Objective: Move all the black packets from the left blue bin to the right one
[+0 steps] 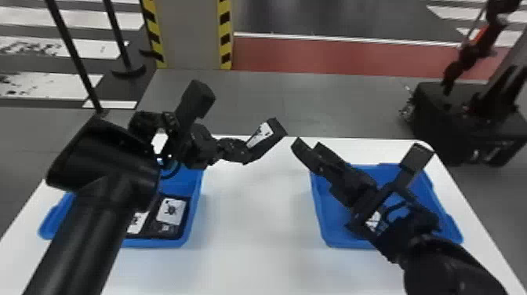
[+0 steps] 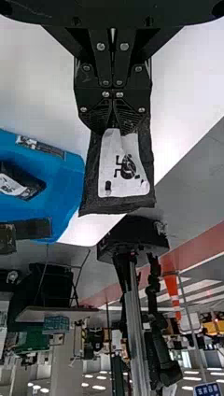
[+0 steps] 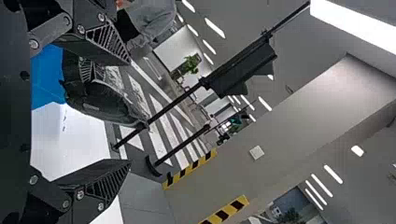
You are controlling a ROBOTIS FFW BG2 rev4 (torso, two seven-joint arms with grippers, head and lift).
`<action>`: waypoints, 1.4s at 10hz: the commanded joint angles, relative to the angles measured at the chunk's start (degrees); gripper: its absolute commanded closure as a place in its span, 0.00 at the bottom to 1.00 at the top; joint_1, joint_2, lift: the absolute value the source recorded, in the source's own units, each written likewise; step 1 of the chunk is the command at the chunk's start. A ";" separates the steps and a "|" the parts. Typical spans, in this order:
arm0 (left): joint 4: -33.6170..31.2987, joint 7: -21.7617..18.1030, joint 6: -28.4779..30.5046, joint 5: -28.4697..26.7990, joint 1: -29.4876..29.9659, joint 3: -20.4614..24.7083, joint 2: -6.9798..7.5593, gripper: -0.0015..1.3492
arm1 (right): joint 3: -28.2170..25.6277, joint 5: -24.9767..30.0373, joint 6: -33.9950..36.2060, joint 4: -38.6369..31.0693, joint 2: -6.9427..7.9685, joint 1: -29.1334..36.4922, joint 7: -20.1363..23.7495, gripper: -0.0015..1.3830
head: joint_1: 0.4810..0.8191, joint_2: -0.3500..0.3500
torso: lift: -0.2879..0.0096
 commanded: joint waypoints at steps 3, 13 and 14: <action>5.43 -0.19 -1.66 1.94 -5.92 -4.44 -0.95 0.90 | 1.90 1.40 0.80 9.28 0.05 -8.55 0.00 0.21 | 0.63 0.43 | 0.60; 7.12 0.78 -1.80 3.26 -5.92 -3.82 -1.74 0.86 | 1.90 2.45 -2.01 15.19 0.05 -11.78 -0.53 0.93 | 0.59 0.39 | 0.60; 7.12 1.75 -1.94 4.05 -4.38 -2.42 -1.74 0.59 | 1.81 0.60 -3.28 15.05 0.05 -11.08 -0.27 0.93 | 0.59 0.39 | 0.60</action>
